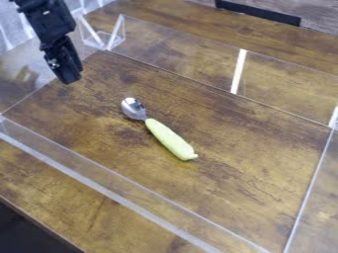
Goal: Move the green spoon to the right
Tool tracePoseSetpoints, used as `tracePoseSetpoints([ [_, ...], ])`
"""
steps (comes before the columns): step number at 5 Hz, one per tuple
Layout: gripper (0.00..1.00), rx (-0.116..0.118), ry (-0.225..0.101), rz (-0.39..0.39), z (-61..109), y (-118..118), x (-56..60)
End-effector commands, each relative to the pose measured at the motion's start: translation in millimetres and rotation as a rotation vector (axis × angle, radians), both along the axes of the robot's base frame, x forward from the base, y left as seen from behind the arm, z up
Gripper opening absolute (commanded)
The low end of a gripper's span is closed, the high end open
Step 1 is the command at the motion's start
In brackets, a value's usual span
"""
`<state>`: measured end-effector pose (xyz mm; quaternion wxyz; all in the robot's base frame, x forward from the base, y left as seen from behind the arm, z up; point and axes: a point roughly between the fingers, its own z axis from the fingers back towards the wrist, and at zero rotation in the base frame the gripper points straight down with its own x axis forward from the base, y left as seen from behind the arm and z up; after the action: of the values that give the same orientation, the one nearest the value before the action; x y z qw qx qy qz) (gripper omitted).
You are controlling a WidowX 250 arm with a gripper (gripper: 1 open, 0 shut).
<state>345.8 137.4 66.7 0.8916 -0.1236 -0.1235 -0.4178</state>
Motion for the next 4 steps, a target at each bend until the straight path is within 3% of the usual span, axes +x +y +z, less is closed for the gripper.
tracePoseSetpoints([
  [1, 1.00, 0.017, -0.046, -0.006, 19.5, 7.1, 4.6],
  [3, 1.00, -0.008, -0.035, -0.089, 30.2, -0.9, 12.7],
  [4, 0.00, -0.012, -0.036, -0.073, 27.6, -6.2, 13.0],
])
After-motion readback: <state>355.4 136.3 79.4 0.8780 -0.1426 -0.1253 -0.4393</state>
